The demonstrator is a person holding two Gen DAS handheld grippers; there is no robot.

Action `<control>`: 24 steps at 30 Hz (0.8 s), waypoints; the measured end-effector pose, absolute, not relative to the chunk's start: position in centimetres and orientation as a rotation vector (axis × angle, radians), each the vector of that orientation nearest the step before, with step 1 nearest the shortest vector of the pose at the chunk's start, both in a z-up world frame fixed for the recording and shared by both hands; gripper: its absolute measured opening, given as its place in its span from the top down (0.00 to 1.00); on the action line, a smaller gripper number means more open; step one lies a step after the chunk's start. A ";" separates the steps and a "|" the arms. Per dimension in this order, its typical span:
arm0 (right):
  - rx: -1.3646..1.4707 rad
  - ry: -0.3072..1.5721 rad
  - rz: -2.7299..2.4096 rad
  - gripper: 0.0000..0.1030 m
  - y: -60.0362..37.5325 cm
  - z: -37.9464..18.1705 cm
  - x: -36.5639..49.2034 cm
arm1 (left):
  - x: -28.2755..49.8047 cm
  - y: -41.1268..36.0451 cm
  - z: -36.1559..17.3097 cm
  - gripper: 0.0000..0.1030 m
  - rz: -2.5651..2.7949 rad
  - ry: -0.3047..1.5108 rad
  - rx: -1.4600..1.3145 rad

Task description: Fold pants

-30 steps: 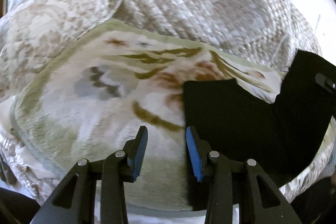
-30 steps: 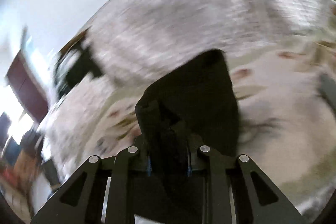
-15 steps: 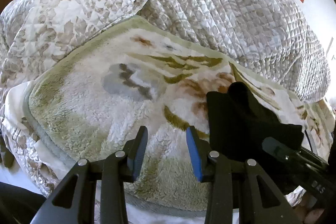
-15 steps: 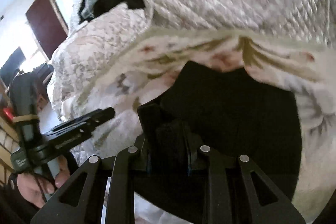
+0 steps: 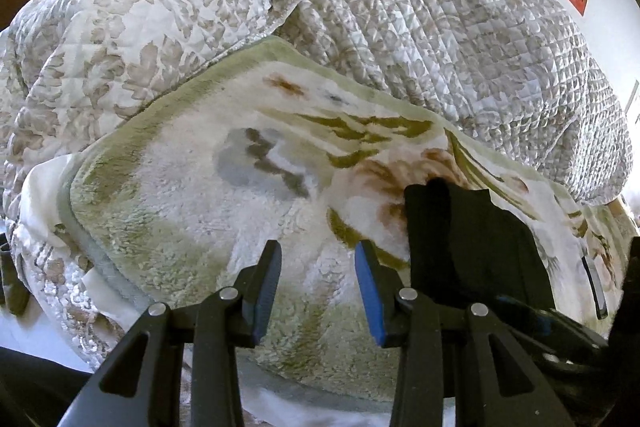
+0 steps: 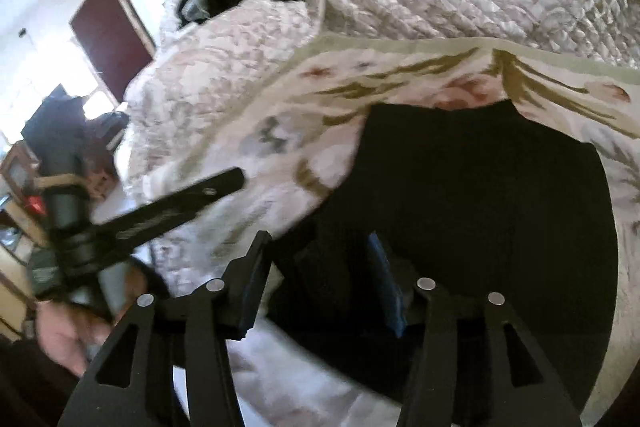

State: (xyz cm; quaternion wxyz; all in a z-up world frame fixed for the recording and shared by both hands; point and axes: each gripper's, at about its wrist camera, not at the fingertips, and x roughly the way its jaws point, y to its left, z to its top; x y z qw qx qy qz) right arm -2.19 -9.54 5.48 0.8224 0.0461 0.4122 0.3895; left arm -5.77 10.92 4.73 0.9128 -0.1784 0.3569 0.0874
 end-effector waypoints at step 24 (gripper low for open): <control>0.134 0.885 0.536 0.85 -20.6 5.7 3.0 | 0.8 1.5 8.9 0.60 -0.136 0.772 -0.163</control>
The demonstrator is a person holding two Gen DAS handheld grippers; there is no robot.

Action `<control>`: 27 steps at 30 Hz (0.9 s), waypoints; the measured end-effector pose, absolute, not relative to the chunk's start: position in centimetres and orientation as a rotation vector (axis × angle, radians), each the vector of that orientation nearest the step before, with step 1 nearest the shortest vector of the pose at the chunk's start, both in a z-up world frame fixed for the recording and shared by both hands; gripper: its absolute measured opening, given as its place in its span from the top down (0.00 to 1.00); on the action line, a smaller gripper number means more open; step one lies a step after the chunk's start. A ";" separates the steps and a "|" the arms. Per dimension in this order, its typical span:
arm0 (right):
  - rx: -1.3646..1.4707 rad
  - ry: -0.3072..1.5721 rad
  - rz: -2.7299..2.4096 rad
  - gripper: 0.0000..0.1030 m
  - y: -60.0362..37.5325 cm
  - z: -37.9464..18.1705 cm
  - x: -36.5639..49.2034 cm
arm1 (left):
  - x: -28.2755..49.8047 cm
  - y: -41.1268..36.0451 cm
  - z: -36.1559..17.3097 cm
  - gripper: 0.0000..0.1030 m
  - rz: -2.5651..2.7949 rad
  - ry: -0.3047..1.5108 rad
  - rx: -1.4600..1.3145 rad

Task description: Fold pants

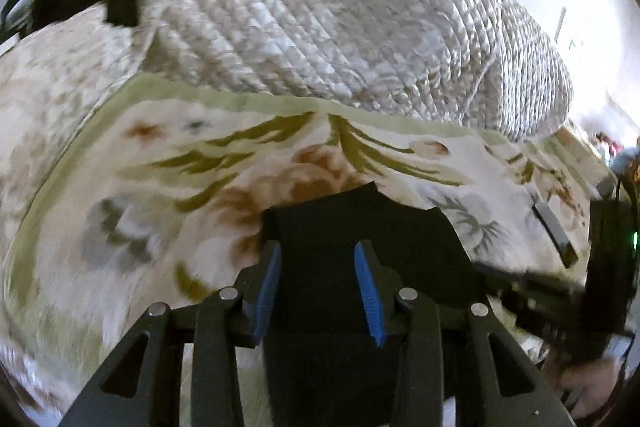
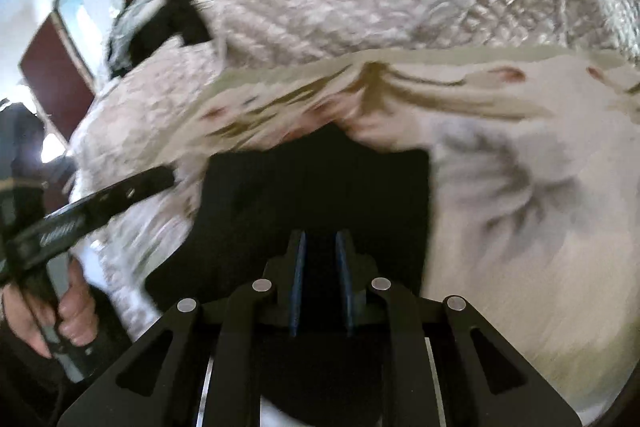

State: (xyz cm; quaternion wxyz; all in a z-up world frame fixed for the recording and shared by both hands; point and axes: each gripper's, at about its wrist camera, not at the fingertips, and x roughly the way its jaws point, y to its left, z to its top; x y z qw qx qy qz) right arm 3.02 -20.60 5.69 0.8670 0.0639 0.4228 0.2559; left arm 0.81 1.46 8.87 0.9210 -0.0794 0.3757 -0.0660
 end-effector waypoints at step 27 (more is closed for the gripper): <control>0.123 0.886 0.436 0.81 -22.7 4.5 7.7 | 4.2 1.7 5.3 0.50 -0.167 0.819 -0.135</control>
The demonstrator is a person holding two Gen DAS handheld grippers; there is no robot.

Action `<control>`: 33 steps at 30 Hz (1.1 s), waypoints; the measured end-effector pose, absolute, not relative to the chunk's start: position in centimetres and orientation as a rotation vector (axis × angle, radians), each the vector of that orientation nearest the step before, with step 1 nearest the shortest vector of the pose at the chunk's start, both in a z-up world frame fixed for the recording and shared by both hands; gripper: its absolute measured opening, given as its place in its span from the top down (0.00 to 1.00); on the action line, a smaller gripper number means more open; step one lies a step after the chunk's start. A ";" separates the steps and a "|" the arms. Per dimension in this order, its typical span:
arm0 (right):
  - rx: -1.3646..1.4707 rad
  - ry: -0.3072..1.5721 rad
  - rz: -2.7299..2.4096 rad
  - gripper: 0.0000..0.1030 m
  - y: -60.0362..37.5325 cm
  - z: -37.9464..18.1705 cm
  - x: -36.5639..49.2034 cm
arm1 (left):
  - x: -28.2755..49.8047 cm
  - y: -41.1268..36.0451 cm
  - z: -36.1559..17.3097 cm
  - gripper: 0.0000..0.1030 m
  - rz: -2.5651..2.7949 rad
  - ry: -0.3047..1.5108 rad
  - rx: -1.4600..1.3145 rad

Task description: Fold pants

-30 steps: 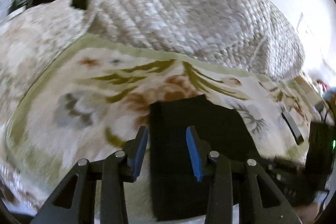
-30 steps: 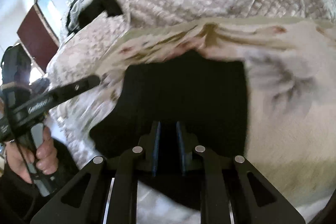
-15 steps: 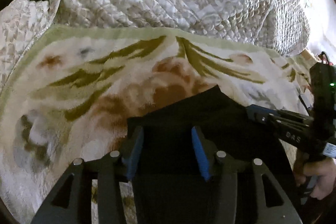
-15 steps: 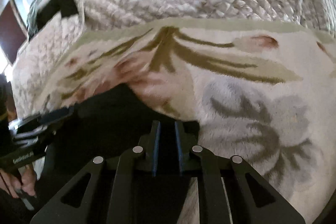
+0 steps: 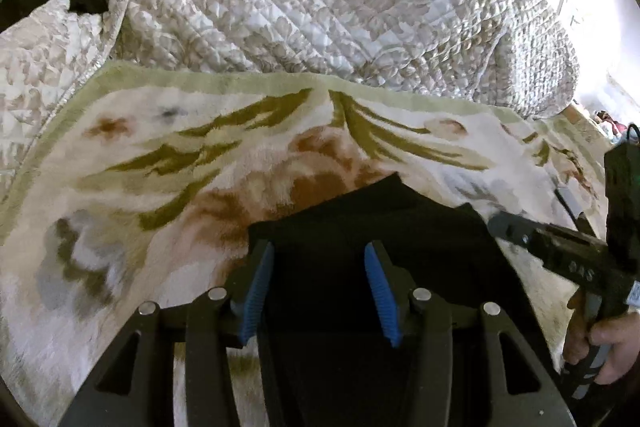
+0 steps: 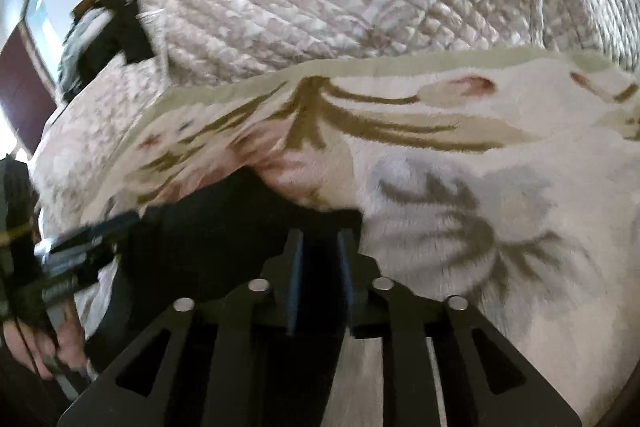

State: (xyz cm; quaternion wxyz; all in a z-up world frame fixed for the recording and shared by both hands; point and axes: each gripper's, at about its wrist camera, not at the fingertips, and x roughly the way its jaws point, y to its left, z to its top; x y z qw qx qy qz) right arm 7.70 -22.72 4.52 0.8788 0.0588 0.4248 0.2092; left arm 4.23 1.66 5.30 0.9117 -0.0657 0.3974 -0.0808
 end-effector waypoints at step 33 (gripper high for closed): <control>0.085 0.902 0.466 0.80 -22.9 5.7 -0.6 | -2.6 3.1 6.9 0.63 -0.132 0.819 -0.131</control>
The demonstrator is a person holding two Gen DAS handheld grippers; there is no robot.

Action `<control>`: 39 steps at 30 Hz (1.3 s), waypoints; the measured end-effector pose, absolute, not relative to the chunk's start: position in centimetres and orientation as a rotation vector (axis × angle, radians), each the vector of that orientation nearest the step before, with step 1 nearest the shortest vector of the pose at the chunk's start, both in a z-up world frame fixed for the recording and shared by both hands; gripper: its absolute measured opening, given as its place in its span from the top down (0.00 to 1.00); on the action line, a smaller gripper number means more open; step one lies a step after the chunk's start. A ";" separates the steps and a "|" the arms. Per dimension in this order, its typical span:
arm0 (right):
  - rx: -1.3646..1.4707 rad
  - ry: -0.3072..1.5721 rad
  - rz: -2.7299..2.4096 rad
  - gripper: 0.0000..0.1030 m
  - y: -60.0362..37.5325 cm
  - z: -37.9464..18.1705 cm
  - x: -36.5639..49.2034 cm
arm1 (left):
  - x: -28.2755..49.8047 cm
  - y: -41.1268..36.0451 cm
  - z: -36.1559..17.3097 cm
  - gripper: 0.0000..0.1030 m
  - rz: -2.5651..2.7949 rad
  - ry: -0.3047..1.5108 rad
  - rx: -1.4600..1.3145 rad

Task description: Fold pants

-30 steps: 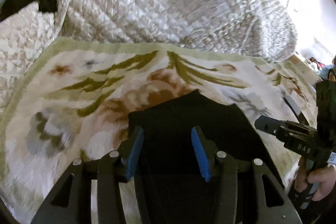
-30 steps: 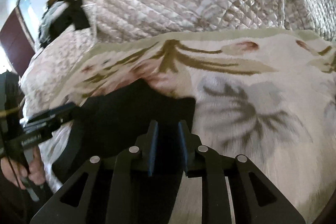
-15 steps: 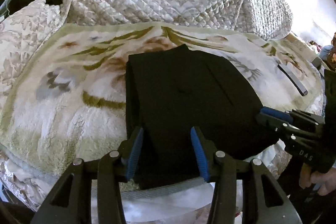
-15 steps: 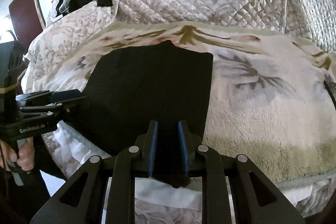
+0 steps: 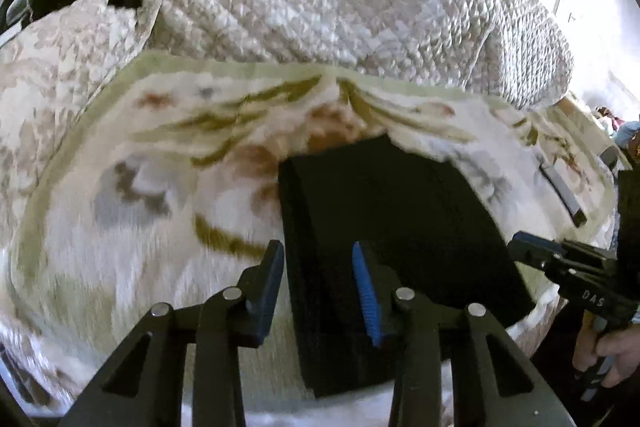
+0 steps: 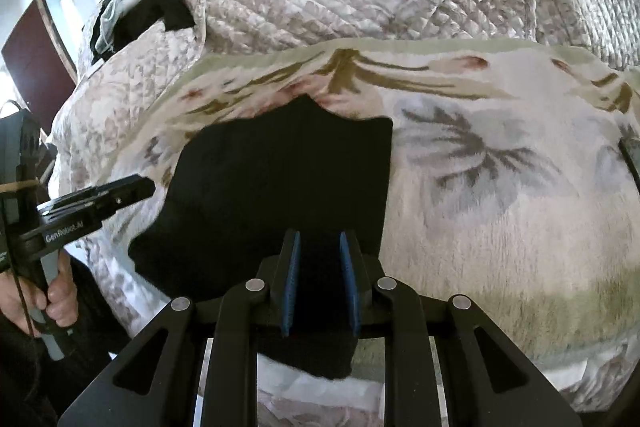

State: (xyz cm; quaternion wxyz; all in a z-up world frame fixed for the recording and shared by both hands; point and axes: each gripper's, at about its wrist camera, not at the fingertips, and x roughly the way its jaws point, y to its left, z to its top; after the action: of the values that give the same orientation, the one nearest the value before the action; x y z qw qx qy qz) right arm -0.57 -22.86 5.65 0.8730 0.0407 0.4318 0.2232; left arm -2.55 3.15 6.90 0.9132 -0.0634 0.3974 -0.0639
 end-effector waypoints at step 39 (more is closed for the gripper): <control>0.281 1.017 0.488 0.54 -25.0 2.7 4.3 | 1.7 2.8 4.1 0.41 -0.166 0.892 -0.212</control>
State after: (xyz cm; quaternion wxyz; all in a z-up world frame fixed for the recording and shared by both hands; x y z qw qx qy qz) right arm 4.31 -25.01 2.67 0.8357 0.1329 0.4803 0.2307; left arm 1.66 2.83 4.13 0.8934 -0.1020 0.4301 -0.0801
